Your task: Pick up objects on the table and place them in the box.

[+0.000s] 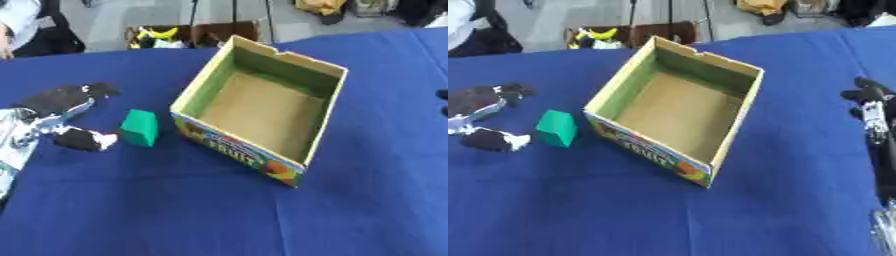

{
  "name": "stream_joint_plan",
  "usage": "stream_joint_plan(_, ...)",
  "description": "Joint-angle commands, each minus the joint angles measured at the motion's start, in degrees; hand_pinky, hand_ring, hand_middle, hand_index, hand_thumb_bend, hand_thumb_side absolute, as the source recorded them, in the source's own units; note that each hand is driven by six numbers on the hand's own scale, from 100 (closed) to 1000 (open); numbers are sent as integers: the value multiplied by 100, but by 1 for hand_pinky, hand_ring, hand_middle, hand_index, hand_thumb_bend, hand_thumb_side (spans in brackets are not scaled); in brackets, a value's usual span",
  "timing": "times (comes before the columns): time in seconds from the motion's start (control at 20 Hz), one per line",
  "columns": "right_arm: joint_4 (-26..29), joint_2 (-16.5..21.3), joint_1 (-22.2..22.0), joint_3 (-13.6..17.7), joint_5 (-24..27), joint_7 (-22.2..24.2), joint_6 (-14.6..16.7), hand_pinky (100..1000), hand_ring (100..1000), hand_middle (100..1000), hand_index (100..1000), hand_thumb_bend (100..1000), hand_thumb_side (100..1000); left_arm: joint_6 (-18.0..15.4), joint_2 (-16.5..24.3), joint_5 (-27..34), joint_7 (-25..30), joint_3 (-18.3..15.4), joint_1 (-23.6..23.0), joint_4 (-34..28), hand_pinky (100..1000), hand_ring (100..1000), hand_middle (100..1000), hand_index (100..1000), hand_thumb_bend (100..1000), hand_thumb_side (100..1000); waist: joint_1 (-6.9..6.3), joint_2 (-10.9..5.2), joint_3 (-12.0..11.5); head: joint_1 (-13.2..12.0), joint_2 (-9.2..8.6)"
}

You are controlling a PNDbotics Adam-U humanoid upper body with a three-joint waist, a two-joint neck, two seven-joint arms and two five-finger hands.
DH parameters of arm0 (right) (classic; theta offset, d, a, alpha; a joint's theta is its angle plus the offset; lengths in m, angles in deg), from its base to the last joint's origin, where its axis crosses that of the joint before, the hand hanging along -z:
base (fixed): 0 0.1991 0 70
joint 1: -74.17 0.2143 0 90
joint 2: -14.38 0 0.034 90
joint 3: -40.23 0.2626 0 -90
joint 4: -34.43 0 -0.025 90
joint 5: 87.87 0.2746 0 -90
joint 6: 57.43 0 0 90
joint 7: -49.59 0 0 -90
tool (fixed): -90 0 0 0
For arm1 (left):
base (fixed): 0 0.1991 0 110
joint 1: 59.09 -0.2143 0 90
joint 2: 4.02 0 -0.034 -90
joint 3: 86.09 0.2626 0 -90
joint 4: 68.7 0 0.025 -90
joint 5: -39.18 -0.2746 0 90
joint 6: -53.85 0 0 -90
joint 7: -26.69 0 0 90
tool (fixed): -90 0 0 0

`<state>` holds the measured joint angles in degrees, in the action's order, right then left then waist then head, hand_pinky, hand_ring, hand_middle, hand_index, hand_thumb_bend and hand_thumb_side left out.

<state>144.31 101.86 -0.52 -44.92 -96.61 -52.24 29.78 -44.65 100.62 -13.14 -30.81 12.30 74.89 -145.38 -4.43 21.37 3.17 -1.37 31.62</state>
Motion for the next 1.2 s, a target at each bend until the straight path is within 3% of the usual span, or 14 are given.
stream_joint_plan(0.05,61,151,25,-14,-10,31,10,852,881,705,871,100,934,3,339,56,305,81,171,44,623,778,998,1000,467,571,1,-157,8,-22,-18)
stream_joint_plan(0.1,59,155,22,-16,-10,35,10,852,881,705,871,100,934,-2,382,65,400,107,201,60,625,776,995,1000,571,568,-6,-160,13,-22,-18)
stream_joint_plan(0.15,57,159,18,-20,-9,39,9,852,880,705,871,100,933,-10,424,75,494,127,236,66,629,778,995,1000,612,567,-14,-164,17,-21,-18)
stream_joint_plan(0.55,50,164,13,-44,3,73,7,852,878,701,869,100,931,-27,424,317,1256,135,505,-158,609,784,1000,1000,634,551,-32,-162,60,-43,9)
stream_joint_plan(0.9,45,181,-3,-61,10,106,5,852,871,695,864,100,928,109,580,479,1892,144,696,-513,621,792,1000,1000,535,551,-70,-165,78,-60,21)
stream_joint_plan(1.2,45,196,2,-74,29,123,10,852,870,694,864,100,926,108,567,663,1946,392,838,-367,591,775,1000,1000,460,533,-94,-171,123,-105,20)
